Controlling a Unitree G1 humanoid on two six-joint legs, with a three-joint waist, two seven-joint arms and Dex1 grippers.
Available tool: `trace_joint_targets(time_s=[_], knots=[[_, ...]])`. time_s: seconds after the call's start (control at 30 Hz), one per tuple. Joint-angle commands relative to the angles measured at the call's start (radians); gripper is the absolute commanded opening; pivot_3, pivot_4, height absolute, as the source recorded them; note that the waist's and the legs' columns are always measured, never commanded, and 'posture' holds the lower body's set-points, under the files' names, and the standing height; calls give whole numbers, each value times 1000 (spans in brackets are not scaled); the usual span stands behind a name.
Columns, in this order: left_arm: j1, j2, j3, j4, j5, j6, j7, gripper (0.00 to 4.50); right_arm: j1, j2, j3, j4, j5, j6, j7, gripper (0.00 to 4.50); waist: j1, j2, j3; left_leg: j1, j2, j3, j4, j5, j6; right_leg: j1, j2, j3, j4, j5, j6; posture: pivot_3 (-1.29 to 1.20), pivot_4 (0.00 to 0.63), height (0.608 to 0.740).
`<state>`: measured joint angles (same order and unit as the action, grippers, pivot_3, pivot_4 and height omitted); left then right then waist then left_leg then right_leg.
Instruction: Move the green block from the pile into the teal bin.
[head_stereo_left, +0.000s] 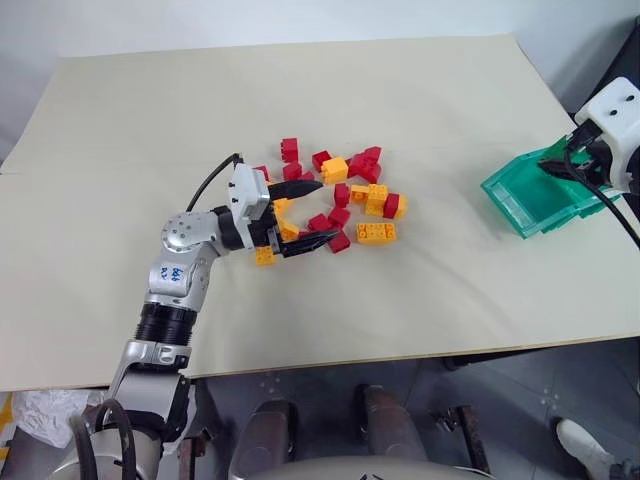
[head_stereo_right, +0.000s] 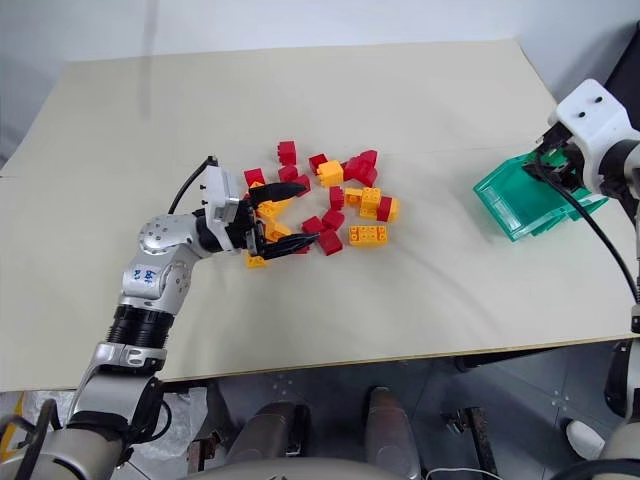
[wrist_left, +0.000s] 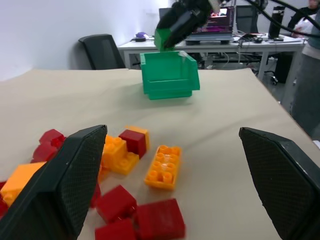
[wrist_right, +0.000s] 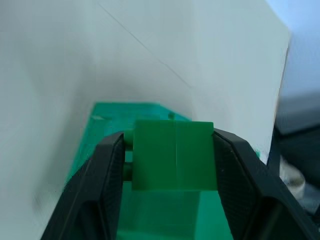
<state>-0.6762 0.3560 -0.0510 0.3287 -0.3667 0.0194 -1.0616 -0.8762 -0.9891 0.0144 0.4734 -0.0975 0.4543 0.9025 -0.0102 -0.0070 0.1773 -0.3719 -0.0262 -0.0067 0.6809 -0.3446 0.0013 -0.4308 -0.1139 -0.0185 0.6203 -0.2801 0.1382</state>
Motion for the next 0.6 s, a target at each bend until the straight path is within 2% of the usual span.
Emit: trace_joint_targets(time_s=[0.03,0.23,0.27,0.43,0.6], knots=[[-54,-10,-12,68,37,-37,-13,4500,-65,22,35,93,-65,-89,-92,2523,0,0,0,0,0,1,0,0,0,0,0,0,0,0,0,0,150,740],[-68,-1,54,101,-7,-27,-32,4500,-66,14,45,83,-56,-94,-52,4375,7,0,0,-2,2,2,0,0,0,-1,0,-1,-1,0,1,0,150,740],[-62,7,59,96,-7,-26,-39,4500,-65,12,44,83,-56,-95,-51,4491,7,0,0,-2,2,2,0,0,0,-1,0,-2,-1,0,1,0,150,740],[11,64,118,-4,-55,78,-20,4500,-25,6,19,0,-9,-64,11,4491,7,0,0,-3,3,2,0,0,0,-1,0,-2,-2,1,1,0,150,740],[162,193,217,-106,-131,272,7,4500,104,68,-61,-172,169,-12,116,4491,-1,0,0,-2,5,-5,0,0,0,-1,0,-2,-1,1,1,0,150,740]])
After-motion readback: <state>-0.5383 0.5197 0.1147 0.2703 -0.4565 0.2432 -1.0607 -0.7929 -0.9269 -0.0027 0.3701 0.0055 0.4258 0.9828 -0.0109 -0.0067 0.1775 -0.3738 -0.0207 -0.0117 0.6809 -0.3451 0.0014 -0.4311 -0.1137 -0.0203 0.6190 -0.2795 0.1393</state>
